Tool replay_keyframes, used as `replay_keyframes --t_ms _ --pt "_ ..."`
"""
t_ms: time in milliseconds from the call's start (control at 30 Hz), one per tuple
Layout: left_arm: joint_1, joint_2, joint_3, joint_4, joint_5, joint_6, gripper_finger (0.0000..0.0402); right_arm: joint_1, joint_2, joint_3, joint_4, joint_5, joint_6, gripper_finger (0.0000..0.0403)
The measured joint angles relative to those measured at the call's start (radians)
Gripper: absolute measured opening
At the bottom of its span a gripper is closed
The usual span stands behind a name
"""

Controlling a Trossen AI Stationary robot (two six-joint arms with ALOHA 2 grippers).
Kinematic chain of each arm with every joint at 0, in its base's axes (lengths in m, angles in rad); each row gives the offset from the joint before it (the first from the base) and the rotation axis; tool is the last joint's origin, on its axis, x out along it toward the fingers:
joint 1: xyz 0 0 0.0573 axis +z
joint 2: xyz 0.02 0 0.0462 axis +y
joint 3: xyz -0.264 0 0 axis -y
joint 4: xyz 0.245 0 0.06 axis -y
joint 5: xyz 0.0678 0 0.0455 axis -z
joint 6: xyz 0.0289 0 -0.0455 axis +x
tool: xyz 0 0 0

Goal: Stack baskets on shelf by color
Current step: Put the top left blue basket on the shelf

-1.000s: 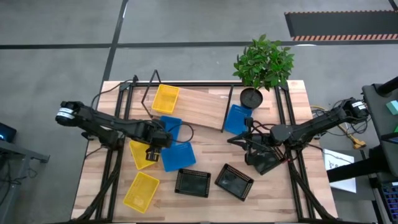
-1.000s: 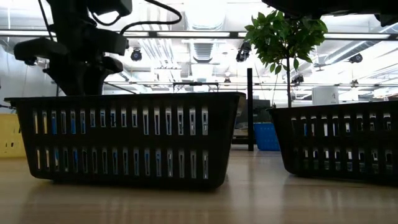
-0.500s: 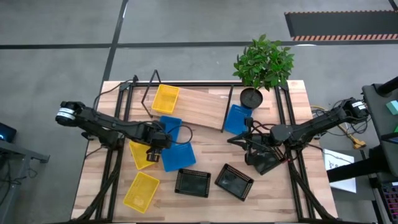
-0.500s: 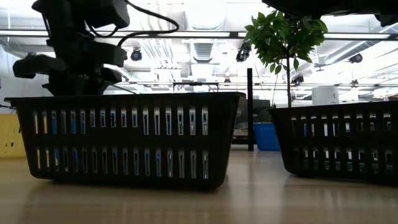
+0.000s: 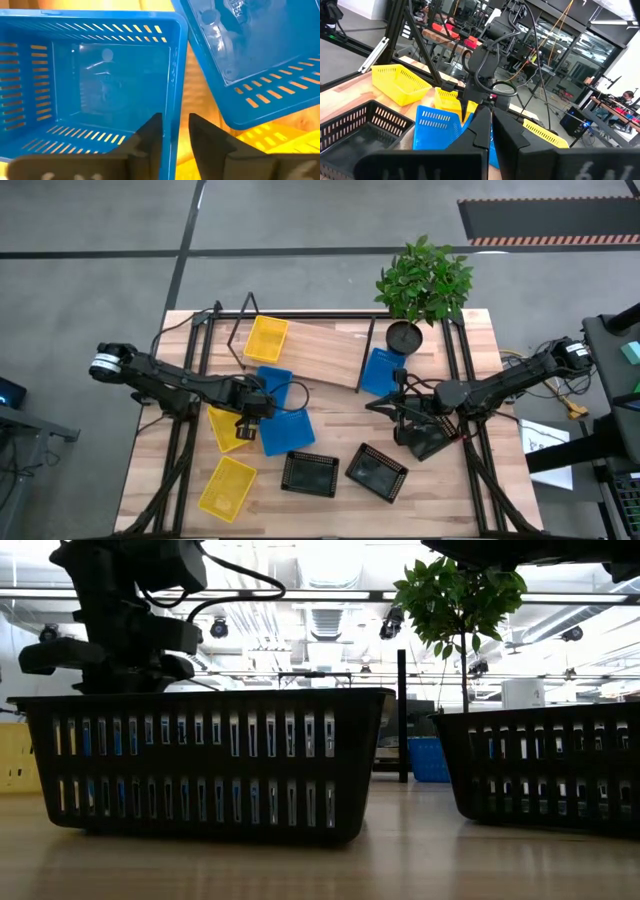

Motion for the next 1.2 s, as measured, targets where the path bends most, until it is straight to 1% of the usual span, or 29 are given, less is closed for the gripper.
replay_keyframes --t_ms 300,467,567,833,1000,1100,1200 --pt "0.0 0.0 0.0 0.0 0.0 0.018 0.0006 0.0 0.0 0.001 0.0 0.0 0.0 0.0009" --pt "-0.001 0.0 0.018 -0.005 0.0 0.017 0.0004 0.0 0.0 0.001 0.0 0.0 0.0 0.0009" --pt "-0.002 0.0 0.053 -0.042 0.0 0.013 0.0002 0.0 0.0 0.001 0.0 0.0 0.0 0.0009" --pt "-0.028 0.0 0.201 -0.166 0.004 -0.013 0.0001 0.0 0.0 0.001 -0.001 0.0 0.0 0.0009" --pt "-0.057 0.0 0.303 -0.179 -0.001 -0.013 0.0 0.0 0.0 0.001 -0.002 0.0 0.0 0.0009" --pt "-0.063 0.0 0.356 -0.177 -0.059 -0.004 0.0 0.0 0.0 0.001 -0.003 0.0 0.0 0.0009" --pt "-0.061 0.0 0.393 -0.158 -0.133 0.048 0.0 0.0 0.0 0.001 -0.003 0.0 0.0 0.0009"
